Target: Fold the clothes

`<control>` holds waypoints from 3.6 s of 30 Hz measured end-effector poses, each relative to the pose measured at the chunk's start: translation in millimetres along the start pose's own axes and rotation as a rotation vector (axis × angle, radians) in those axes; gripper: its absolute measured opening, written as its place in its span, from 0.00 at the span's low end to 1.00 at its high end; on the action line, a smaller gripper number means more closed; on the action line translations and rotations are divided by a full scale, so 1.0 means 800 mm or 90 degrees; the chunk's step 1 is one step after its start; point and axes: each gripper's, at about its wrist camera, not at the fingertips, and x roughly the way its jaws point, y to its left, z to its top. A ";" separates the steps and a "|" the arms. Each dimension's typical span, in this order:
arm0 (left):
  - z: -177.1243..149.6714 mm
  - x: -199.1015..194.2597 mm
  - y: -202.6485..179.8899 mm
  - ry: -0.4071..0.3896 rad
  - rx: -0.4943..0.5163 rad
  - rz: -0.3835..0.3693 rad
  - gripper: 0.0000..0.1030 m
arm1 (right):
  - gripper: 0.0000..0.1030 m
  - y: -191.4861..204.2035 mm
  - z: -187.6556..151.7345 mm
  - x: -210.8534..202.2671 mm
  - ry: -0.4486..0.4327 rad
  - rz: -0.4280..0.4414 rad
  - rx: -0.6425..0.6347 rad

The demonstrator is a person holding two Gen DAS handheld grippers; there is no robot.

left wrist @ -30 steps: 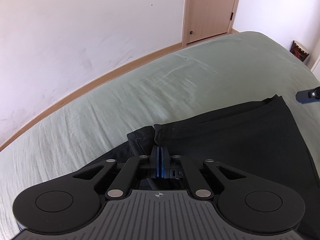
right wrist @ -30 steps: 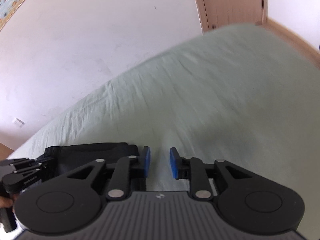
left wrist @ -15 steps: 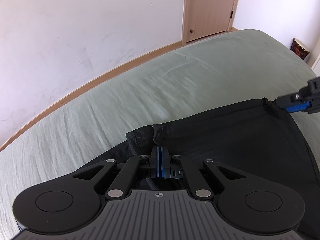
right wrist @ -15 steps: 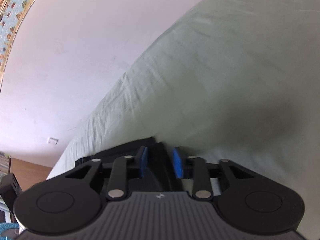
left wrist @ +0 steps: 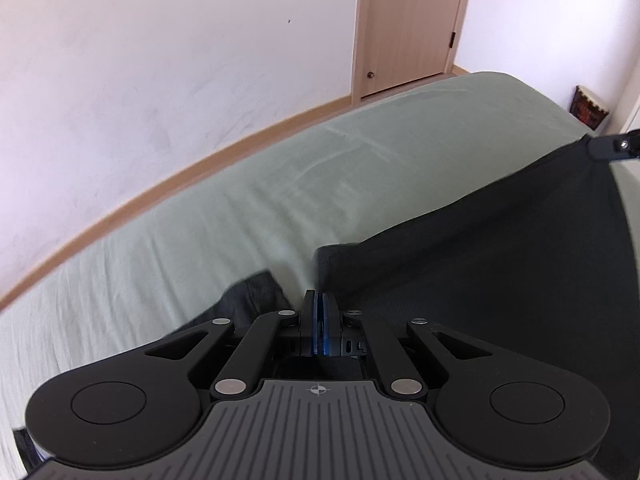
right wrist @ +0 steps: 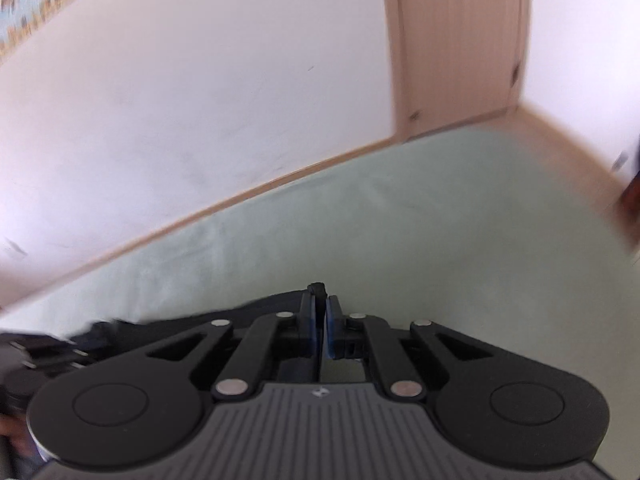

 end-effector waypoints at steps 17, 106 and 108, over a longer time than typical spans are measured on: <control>0.026 0.017 -0.013 0.000 0.027 -0.014 0.26 | 0.57 -0.092 -0.021 0.039 0.058 0.116 0.221; -0.389 -0.263 -0.029 0.106 -0.374 -0.061 0.20 | 0.11 -0.013 -0.306 -0.171 0.240 0.207 0.184; -0.391 -0.260 -0.029 0.105 -0.381 -0.057 0.23 | 0.15 -0.013 -0.306 -0.168 0.245 0.206 0.185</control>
